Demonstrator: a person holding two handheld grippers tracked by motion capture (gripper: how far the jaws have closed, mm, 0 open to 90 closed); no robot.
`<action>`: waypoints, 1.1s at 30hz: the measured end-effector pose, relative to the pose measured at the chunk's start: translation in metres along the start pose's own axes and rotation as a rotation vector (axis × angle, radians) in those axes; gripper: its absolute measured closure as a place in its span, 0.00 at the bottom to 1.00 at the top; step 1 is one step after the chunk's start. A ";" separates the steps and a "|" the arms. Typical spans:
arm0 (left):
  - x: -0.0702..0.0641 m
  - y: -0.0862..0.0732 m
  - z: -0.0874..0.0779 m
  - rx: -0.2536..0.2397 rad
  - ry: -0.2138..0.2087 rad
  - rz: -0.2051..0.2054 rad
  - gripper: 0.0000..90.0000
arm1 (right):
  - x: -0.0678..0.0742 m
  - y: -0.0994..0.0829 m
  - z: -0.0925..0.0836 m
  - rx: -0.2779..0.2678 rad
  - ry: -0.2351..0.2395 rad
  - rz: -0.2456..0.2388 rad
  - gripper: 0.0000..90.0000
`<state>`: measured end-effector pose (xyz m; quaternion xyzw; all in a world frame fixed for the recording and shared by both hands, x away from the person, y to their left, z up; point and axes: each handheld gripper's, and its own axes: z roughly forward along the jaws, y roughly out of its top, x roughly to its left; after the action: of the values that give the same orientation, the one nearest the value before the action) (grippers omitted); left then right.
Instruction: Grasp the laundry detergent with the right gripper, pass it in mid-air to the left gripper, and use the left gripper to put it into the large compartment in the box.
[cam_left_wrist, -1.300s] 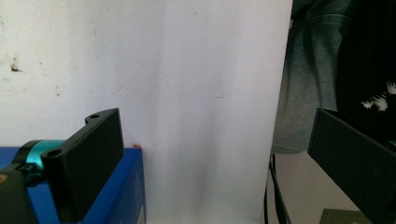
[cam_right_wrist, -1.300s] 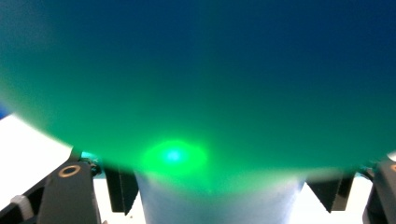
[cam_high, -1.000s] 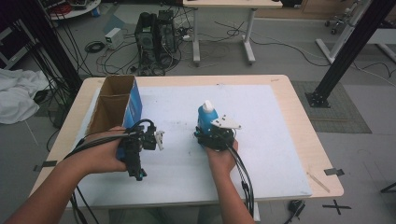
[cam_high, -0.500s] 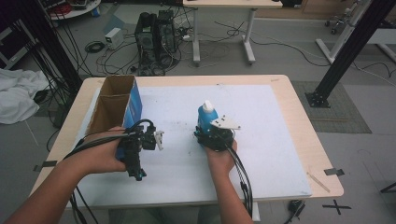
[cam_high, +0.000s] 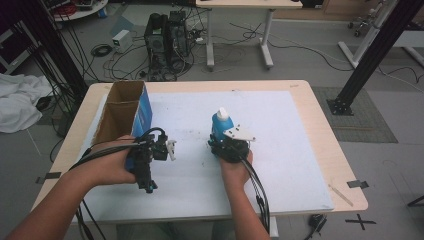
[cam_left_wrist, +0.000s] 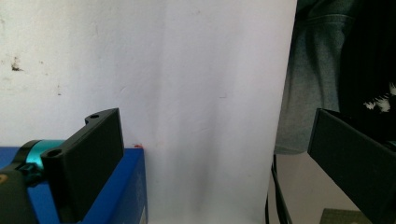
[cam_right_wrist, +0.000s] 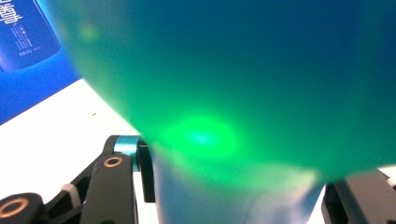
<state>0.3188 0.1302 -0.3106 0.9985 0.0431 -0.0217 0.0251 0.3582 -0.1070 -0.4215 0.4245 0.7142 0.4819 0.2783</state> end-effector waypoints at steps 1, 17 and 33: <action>0.000 0.001 0.001 0.002 0.001 -0.004 0.04 | 0.001 0.000 -0.001 0.003 -0.001 -0.005 0.49; 0.002 0.006 -0.008 0.005 0.015 -0.003 0.04 | -0.010 0.006 -0.013 -0.014 0.088 -0.013 0.51; 0.006 0.019 -0.026 0.015 0.037 0.003 0.04 | -0.019 0.039 -0.044 0.000 0.373 -0.183 0.51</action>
<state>0.3272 0.1131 -0.2842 0.9990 0.0417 -0.0033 0.0168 0.3452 -0.1365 -0.3686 0.2615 0.7889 0.5248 0.1839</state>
